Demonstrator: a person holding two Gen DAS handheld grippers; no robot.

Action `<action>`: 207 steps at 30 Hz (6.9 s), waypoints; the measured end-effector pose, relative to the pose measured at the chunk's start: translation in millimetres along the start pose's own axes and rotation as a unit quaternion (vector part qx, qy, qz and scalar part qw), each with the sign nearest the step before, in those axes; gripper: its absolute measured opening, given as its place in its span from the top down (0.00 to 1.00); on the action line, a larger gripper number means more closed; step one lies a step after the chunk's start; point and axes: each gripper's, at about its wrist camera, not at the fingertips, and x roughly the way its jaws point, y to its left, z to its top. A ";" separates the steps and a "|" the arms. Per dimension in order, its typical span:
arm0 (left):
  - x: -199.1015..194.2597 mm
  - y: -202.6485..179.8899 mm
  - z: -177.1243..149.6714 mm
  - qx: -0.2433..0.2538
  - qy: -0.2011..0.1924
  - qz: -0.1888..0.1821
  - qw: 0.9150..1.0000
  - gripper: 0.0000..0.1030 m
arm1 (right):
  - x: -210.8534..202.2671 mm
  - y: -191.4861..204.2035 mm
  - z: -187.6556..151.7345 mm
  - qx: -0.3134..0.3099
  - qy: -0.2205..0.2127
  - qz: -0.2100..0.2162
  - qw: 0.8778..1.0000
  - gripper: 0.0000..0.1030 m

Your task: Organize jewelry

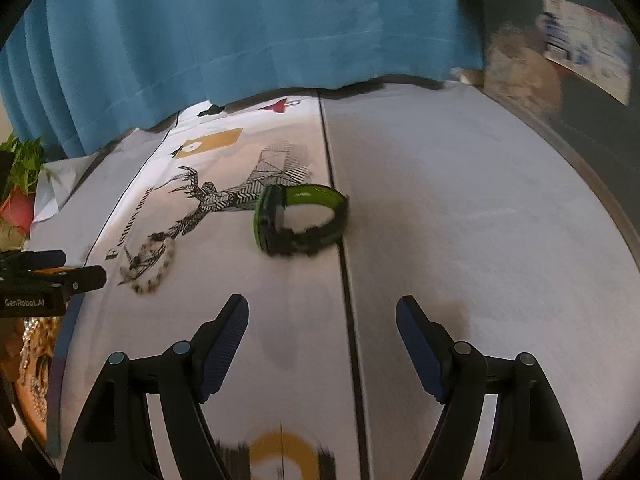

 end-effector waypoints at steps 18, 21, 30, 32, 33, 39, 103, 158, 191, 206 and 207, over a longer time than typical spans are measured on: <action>14.2 -46.4 18.3 0.094 -0.006 -0.069 0.993 0.94 | 64.3 24.6 43.5 -0.020 0.012 -0.007 1.000 0.44; -10.9 -44.1 10.2 0.090 -0.028 -0.085 0.992 0.94 | 47.5 22.4 29.8 -0.033 0.007 -0.028 0.999 0.46; -109.2 -39.4 -38.9 0.087 -0.081 -0.107 0.987 0.94 | -54.3 28.1 -10.4 -0.042 -0.035 -0.035 0.998 0.47; -137.2 -35.4 -57.0 0.081 -0.094 -0.108 0.986 0.94 | -78.3 33.7 -19.8 -0.050 -0.040 -0.030 0.998 0.47; -145.7 -33.3 -62.5 0.079 -0.098 -0.110 0.986 0.94 | -90.6 36.3 -25.6 -0.053 -0.043 -0.030 0.997 0.47; -205.9 -17.3 -119.1 0.066 -0.111 -0.119 0.984 0.94 | -168.3 51.7 -69.2 -0.058 -0.058 -0.008 0.997 0.47; -274.5 147.3 -274.5 -0.087 -0.160 -0.101 0.978 0.94 | -235.8 253.2 -170.7 -0.224 -0.014 0.107 0.969 0.47; -183.2 149.6 -295.0 -0.141 -0.105 0.083 0.981 0.01 | -162.8 280.4 -161.0 -0.221 -0.021 0.073 0.972 0.18; -233.8 124.1 -331.5 -0.129 -0.156 0.113 0.973 0.01 | -220.4 272.7 -194.5 -0.249 -0.048 0.061 0.965 0.18; -237.7 125.0 -332.5 -0.125 -0.161 0.121 0.972 0.00 | -221.6 270.8 -190.3 -0.250 -0.052 0.056 0.965 0.18; -238.0 124.8 -332.3 -0.125 -0.161 0.121 0.972 0.00 | -221.5 270.8 -190.1 -0.249 -0.051 0.056 0.965 0.18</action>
